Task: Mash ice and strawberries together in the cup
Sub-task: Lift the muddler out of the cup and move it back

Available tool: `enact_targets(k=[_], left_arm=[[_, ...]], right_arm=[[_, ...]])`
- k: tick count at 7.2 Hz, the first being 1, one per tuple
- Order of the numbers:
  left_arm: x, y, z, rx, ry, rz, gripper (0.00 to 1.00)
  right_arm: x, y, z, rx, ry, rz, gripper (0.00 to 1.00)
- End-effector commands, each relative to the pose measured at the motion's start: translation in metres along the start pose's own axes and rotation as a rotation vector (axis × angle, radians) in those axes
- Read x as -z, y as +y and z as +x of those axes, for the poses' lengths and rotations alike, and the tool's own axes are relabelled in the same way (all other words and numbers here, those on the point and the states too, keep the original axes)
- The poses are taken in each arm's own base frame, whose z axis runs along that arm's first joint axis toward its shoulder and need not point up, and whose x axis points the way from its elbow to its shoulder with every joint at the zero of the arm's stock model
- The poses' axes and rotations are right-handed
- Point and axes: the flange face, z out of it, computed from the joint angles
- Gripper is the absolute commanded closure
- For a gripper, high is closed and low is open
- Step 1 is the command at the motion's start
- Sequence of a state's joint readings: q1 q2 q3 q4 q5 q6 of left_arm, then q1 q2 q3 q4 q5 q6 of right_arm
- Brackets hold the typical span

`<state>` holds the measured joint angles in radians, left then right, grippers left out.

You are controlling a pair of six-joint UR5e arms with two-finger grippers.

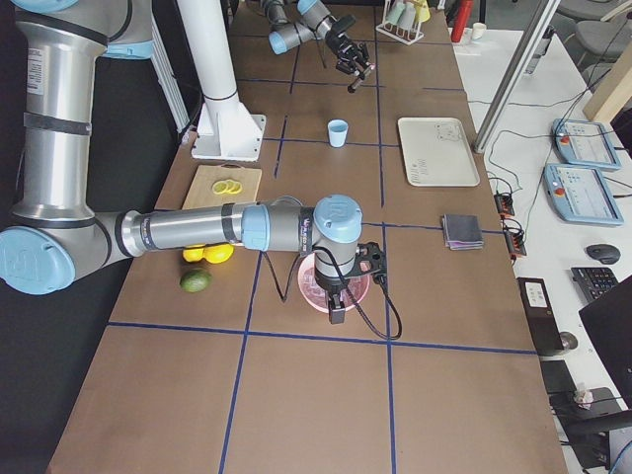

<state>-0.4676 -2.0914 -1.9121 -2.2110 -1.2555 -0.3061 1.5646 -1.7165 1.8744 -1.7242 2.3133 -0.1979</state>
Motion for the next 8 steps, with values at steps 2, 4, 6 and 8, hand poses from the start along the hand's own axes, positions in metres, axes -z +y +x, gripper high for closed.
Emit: enact_targets(k=[2,4,6,8], left_arm=[[0.007,0.014,-0.022,-0.271,-0.070,-0.371,0.99],[0.009,0.042,-0.119,-0.159,0.022,-0.671,1.00],[0.018,0.061,-0.219,0.041,0.000,-0.858,1.00],[0.035,0.111,-0.327,0.269,-0.119,-1.014,1.00]], right_arm=[[-0.001,0.001,0.000,-0.002,0.000,-0.002,0.01],[-0.001,0.001,0.001,-0.003,-0.001,-0.003,0.01],[-0.004,0.001,0.004,-0.008,-0.002,-0.009,0.01],[-0.005,0.000,0.004,-0.008,-0.004,-0.011,0.01]])
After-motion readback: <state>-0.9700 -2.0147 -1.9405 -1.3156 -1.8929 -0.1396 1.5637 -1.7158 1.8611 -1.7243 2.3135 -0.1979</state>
